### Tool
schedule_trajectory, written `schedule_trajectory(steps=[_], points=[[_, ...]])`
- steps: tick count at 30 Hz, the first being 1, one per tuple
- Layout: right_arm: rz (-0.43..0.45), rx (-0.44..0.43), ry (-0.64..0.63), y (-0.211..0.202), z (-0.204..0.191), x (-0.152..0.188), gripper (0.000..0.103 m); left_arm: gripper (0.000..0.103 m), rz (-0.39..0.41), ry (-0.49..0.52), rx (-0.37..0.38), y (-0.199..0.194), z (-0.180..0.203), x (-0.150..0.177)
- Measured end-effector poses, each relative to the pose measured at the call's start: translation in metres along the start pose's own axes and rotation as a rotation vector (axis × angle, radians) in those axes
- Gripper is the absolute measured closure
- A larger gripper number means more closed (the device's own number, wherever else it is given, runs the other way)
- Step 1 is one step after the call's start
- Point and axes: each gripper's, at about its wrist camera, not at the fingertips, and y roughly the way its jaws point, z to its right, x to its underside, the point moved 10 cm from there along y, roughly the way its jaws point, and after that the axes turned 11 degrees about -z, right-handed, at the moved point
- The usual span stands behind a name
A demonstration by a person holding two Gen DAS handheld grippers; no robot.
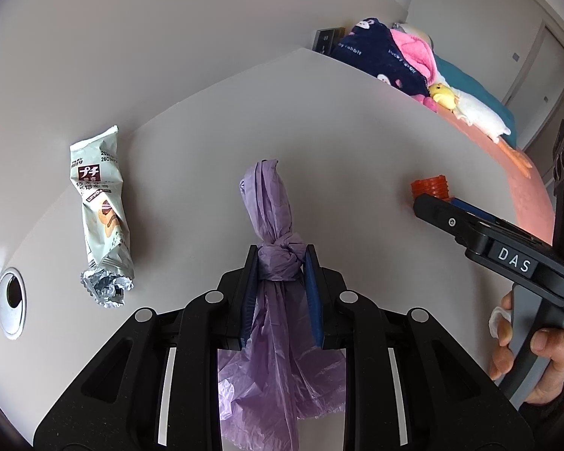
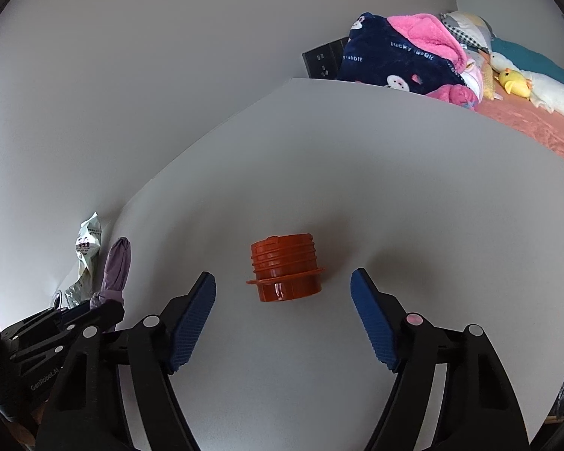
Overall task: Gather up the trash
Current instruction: 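Grasp the orange plastic cap with the right tool, then carry the purple bag and orange cap over the trash bag and open both tools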
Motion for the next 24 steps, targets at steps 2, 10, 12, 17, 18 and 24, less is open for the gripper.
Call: schedule_trajectory(steps=[2, 10, 12, 17, 18, 24], points=[[-0.004, 0.002, 0.007, 0.004, 0.001, -0.002, 0.030, 0.080, -0.002, 0.002, 0.001, 0.001, 0.001, -0.001], [-0.015, 0.005, 0.002, 0.010, 0.002, -0.003, 0.057, 0.080, -0.018, 0.008, 0.002, 0.007, 0.004, -0.001], [-0.008, 0.024, -0.004, 0.008, 0.003, -0.001, 0.057, 0.080, -0.019, 0.012, 0.004, 0.008, 0.006, -0.001], [-0.015, 0.013, -0.009, 0.001, 0.004, 0.008, 0.057, 0.080, -0.029, 0.028, 0.013, 0.012, 0.012, 0.000], [-0.017, 0.012, -0.011, -0.001, 0.004, 0.011, 0.057, 0.080, -0.032, 0.036, 0.012, 0.013, 0.015, 0.001], [-0.018, 0.002, 0.008, -0.018, 0.016, 0.029, 0.057, 0.080, -0.039, 0.089, 0.008, 0.019, 0.035, 0.004]])
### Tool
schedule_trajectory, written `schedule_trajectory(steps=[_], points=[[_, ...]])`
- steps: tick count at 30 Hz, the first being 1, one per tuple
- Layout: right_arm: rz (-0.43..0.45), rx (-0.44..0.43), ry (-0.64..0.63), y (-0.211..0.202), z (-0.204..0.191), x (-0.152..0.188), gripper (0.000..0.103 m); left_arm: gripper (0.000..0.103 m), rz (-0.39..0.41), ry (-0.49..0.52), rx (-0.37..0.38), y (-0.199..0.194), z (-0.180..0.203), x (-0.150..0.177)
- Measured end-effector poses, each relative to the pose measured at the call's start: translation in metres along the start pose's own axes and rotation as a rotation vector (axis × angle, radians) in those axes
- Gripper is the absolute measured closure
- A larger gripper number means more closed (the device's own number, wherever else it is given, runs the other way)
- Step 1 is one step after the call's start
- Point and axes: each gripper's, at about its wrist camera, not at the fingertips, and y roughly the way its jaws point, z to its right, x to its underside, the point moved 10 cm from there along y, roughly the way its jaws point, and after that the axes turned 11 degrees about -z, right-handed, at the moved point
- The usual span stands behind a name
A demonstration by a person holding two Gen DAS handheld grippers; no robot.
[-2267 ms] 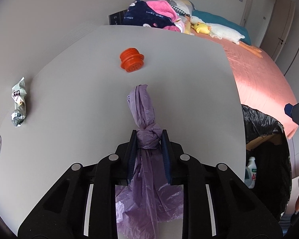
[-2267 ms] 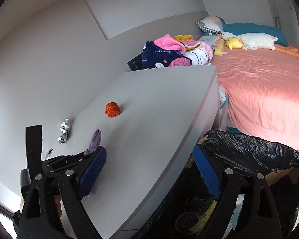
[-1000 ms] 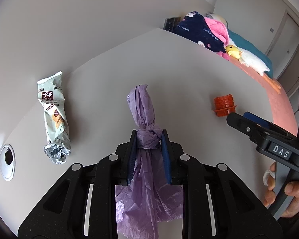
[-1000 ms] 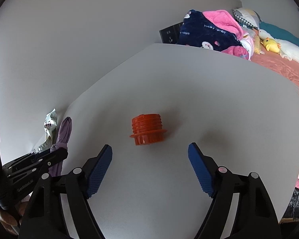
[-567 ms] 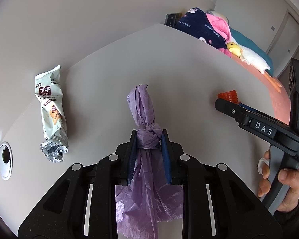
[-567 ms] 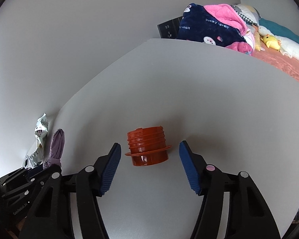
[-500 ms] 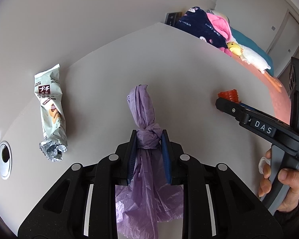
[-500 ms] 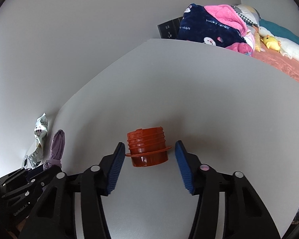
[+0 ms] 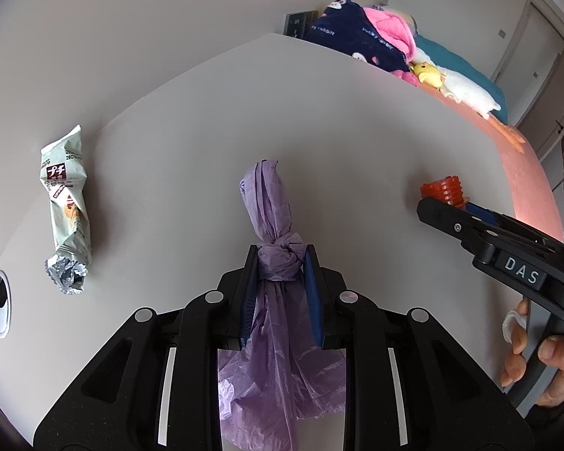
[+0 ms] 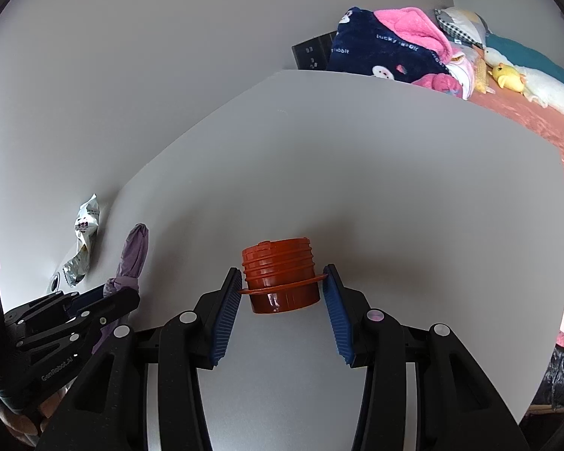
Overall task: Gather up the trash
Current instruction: 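Carry the purple bag and orange cap over the trash bag and open both tools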
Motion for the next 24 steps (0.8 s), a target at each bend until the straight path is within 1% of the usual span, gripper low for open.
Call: schedule_trajectory(steps=[6, 15, 24], points=[[0.014, -0.005, 0.019, -0.026, 0.016, 0.023, 0.057, 0.080, -0.002, 0.052, -0.004, 0.003, 0.025, 0.003], [0.033, -0.008, 0.051, -0.056, 0.038, 0.048, 0.057, 0.080, 0.007, 0.070, 0.020, -0.006, 0.054, 0.013], [0.055, -0.023, 0.063, -0.081, 0.044, 0.067, 0.057, 0.080, 0.018, 0.082, 0.027, -0.022, 0.072, 0.031]])
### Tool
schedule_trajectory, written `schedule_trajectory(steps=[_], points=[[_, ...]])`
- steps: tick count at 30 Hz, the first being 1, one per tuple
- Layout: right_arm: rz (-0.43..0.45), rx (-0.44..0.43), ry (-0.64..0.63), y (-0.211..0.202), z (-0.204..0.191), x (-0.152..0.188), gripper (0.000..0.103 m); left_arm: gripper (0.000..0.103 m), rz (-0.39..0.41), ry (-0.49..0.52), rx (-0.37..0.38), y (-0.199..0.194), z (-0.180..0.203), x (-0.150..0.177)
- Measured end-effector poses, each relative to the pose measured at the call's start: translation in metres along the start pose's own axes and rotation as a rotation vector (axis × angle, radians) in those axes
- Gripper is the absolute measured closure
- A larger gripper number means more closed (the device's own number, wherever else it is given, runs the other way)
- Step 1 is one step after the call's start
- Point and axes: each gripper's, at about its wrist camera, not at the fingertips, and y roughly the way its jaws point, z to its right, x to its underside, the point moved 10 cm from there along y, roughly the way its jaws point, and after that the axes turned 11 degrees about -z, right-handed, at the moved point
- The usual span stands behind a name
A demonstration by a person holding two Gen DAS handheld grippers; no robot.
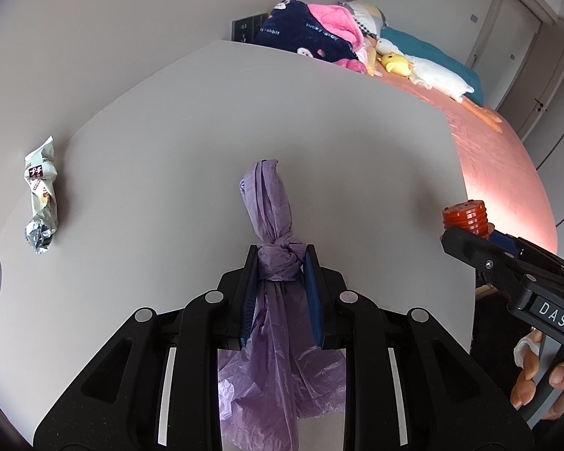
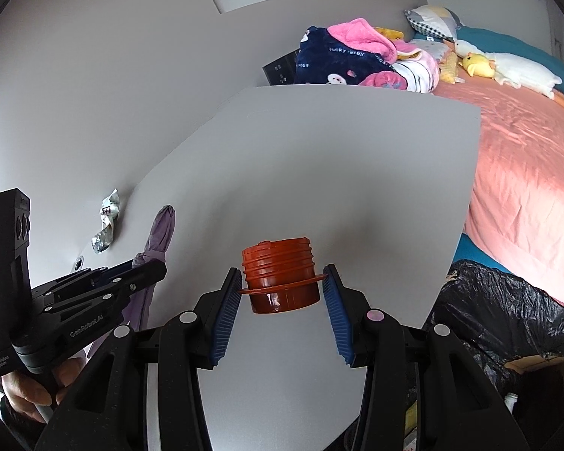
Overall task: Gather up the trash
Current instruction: 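Carry the purple bag and orange cap over the trash bag and open both tools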
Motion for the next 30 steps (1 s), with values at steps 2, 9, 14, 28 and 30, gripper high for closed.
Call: schedule_trajectory(steps=[2, 9, 14, 28, 30], points=[[0.004, -0.004, 0.001, -0.005, 0.000, 0.004, 0.057, 0.080, 0.001, 0.003, -0.001, -0.004, 0.003, 0.005], [0.019, -0.012, 0.019, -0.024, 0.005, 0.025, 0.057, 0.080, 0.006, 0.021, 0.017, -0.014, 0.021, 0.021], [0.033, -0.009, 0.032, -0.039, 0.010, 0.039, 0.057, 0.080, 0.006, 0.026, 0.037, -0.021, 0.035, 0.037], [0.090, -0.004, 0.054, -0.081, 0.027, 0.068, 0.057, 0.080, 0.021, 0.079, 0.058, -0.039, 0.076, 0.063], [0.100, -0.001, 0.058, -0.087, 0.030, 0.071, 0.057, 0.080, 0.025, 0.085, 0.061, -0.042, 0.082, 0.066]])
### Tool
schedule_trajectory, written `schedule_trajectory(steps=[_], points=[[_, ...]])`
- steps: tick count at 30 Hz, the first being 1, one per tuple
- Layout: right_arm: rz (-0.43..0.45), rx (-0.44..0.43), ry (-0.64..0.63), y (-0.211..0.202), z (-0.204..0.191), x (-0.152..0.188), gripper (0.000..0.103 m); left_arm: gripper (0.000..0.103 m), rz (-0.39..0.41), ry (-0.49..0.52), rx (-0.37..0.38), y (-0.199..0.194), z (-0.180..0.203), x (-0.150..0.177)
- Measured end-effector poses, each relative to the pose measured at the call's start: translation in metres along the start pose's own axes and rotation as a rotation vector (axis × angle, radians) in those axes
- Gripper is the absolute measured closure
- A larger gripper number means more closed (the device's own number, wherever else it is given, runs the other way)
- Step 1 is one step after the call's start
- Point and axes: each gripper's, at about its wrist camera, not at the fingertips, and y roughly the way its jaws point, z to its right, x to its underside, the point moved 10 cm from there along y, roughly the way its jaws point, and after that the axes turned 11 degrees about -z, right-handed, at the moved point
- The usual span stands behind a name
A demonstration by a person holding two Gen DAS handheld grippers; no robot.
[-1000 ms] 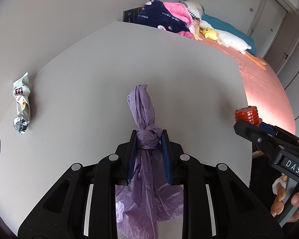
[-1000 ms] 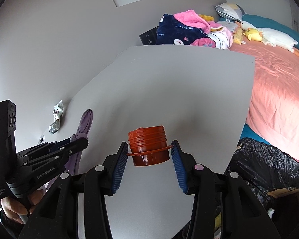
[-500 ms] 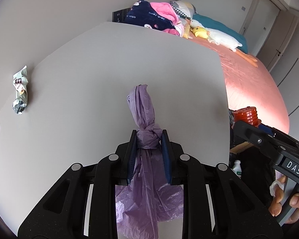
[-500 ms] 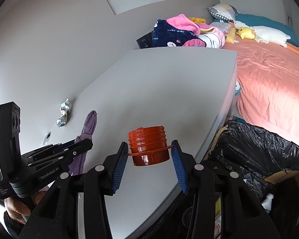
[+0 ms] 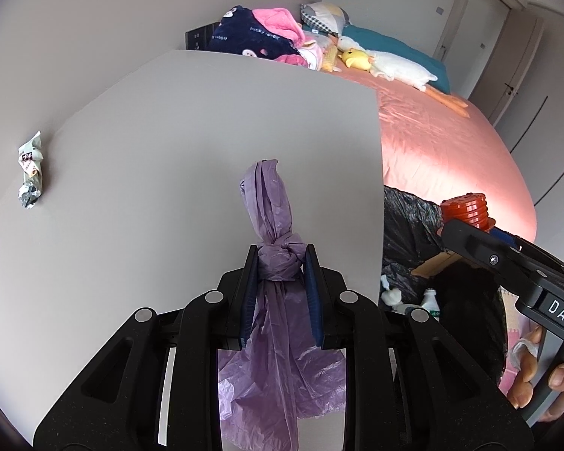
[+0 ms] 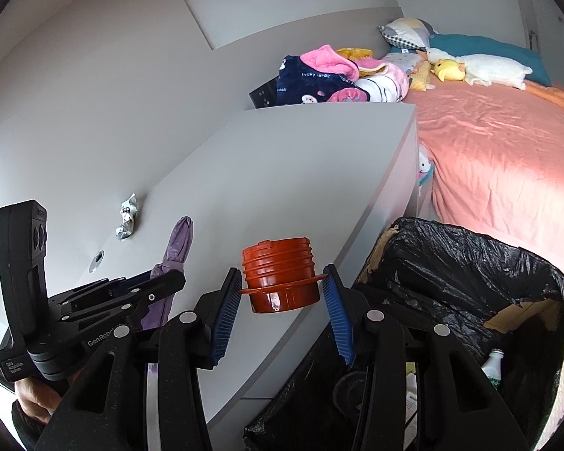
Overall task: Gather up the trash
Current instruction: 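Carry the purple bag and orange cap over the trash bag and open both tools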
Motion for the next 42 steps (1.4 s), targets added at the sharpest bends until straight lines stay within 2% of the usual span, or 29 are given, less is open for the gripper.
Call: schedule_trajectory(steps=[23, 42], points=[[0.084, 0.050, 0.072, -0.061, 0.049, 0.019, 0.057, 0.080, 0.011, 0.107, 0.057, -0.004, 0.076, 0.000], [0.158, 0.121, 0.186, -0.109, 0.113, 0.033, 0.057, 0.080, -0.012, 0.216, 0.126, 0.005, 0.143, -0.002]])
